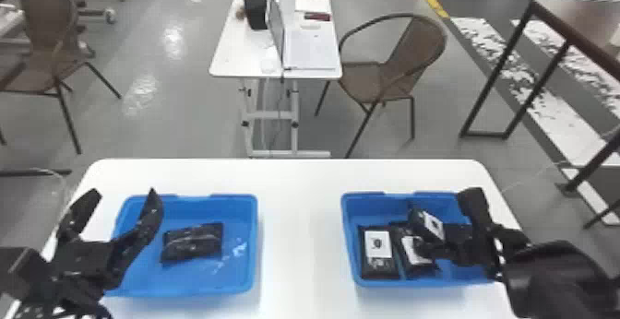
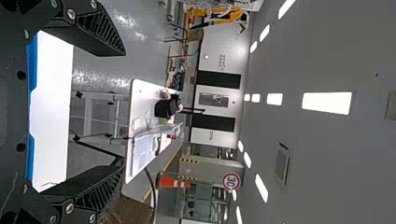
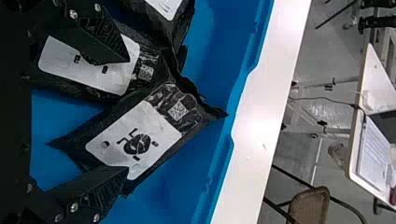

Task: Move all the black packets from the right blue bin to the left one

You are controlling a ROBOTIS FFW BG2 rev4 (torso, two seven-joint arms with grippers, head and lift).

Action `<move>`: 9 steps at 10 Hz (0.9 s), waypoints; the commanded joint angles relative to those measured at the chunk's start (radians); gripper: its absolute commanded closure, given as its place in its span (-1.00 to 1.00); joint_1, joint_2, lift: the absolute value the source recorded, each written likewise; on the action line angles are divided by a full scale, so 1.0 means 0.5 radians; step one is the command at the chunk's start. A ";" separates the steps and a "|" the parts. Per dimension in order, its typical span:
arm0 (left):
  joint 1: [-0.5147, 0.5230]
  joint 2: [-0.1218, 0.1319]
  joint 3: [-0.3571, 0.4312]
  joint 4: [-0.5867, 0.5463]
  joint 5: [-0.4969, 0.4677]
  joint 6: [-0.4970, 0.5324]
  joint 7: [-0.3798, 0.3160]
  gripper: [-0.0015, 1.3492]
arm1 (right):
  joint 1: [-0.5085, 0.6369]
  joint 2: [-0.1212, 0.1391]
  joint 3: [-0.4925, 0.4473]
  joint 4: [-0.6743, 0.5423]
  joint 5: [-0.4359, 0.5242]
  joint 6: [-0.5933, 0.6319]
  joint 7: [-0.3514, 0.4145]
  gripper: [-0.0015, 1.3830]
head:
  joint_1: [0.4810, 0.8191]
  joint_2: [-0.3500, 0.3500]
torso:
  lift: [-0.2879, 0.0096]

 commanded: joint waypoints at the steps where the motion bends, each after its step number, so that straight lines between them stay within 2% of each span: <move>1: 0.004 -0.005 0.010 0.006 0.013 -0.024 0.000 -0.75 | -0.027 0.006 0.049 0.030 -0.012 -0.023 -0.037 -0.74 | 0.27 -0.21 | 0.94; 2: 0.013 -0.005 0.025 0.016 0.047 -0.021 0.000 -0.75 | 0.034 0.037 0.049 -0.117 -0.012 0.011 -0.116 -0.70 | 0.27 -0.20 | 0.94; 3: 0.028 -0.005 0.050 0.019 0.053 -0.024 -0.009 -0.75 | 0.093 0.080 0.046 -0.274 -0.003 0.057 -0.193 -0.01 | 0.27 -0.19 | 0.94; 4: 0.031 -0.005 0.074 0.031 0.059 -0.015 -0.031 -0.75 | 0.172 0.098 0.049 -0.394 -0.092 0.032 -0.316 0.69 | 0.27 -0.15 | 0.94; 5: 0.044 -0.005 0.087 0.046 0.114 -0.003 -0.040 -0.75 | 0.228 0.135 0.046 -0.483 -0.110 0.078 -0.432 0.64 | 0.27 -0.12 | 0.94; 7: 0.053 -0.005 0.102 0.071 0.166 -0.033 -0.043 -0.75 | 0.228 0.114 0.049 -0.446 -0.092 0.143 -0.417 0.65 | 0.27 -0.07 | 0.94; 9: 0.062 -0.005 0.111 0.111 0.237 -0.042 -0.040 -0.75 | 0.283 0.111 0.043 -0.568 -0.122 0.213 -0.497 0.72 | 0.27 -0.07 | 0.94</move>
